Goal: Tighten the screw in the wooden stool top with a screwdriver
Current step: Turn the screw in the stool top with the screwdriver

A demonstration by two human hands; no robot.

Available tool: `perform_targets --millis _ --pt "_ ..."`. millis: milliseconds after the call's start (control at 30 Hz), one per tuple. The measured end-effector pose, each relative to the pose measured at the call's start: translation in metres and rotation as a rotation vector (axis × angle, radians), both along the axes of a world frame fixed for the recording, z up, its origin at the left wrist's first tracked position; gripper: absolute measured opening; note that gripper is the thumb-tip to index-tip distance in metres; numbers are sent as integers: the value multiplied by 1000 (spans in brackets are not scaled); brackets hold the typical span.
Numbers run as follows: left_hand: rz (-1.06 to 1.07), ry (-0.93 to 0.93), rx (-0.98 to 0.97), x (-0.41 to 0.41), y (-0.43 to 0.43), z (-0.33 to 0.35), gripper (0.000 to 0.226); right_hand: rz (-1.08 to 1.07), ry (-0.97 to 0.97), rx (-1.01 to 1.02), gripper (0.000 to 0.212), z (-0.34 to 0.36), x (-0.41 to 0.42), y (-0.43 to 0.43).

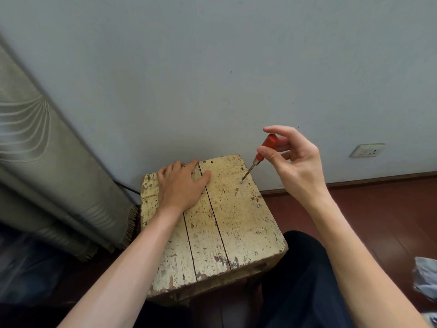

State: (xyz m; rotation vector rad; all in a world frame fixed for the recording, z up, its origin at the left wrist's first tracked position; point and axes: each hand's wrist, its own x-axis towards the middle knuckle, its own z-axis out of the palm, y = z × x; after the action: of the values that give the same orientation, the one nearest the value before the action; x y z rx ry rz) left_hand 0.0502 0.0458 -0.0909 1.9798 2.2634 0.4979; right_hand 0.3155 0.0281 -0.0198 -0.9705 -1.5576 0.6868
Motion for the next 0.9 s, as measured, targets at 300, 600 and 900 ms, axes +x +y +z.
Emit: perform_targets --millis 300,600,900 --pt "-6 3 9 -1 0 0 71 254 93 -113 46 2 15 5" --pt "-7 0 8 -1 1 -2 74 24 18 -54 35 7 1 4" --pt "-7 0 6 -1 2 -2 73 160 49 -81 46 0 13 2"
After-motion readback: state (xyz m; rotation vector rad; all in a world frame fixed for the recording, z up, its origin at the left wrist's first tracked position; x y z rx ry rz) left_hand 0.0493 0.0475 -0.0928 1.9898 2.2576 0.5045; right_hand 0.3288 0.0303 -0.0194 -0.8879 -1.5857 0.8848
